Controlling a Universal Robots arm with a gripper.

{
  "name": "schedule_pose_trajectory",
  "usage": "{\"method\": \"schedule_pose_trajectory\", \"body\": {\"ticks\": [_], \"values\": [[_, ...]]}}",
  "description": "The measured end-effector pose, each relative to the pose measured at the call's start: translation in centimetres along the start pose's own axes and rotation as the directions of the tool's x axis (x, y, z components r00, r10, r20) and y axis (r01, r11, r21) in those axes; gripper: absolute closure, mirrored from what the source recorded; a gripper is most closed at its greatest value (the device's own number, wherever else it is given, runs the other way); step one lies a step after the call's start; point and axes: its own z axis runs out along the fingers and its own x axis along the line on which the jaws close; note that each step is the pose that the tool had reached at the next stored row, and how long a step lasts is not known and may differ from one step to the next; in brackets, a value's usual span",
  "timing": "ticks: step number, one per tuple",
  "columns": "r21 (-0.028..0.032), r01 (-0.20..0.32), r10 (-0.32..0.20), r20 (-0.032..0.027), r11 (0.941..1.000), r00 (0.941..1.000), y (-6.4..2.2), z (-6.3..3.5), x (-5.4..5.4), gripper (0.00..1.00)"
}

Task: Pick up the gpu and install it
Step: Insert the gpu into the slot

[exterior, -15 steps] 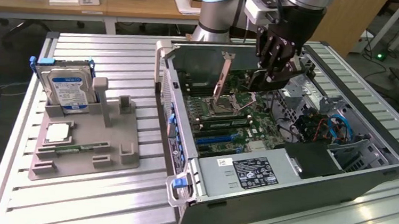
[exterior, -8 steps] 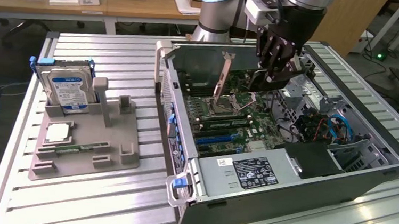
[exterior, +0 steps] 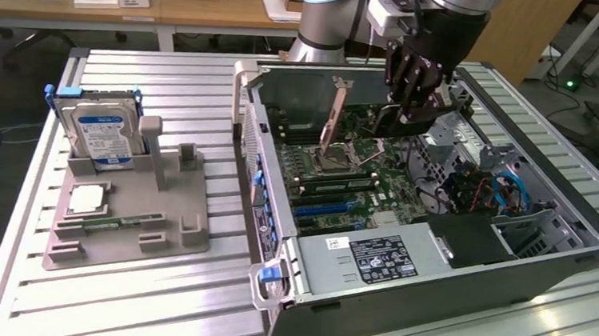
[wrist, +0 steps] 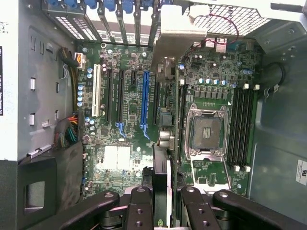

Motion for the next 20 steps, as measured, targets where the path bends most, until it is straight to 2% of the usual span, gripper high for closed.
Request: {"method": "schedule_pose_trajectory", "body": {"ticks": [20], "values": [[-0.0001, 0.000, 0.000, 0.0000, 1.0000, 1.0000, 0.51, 0.04, -0.02, 0.73]]}}
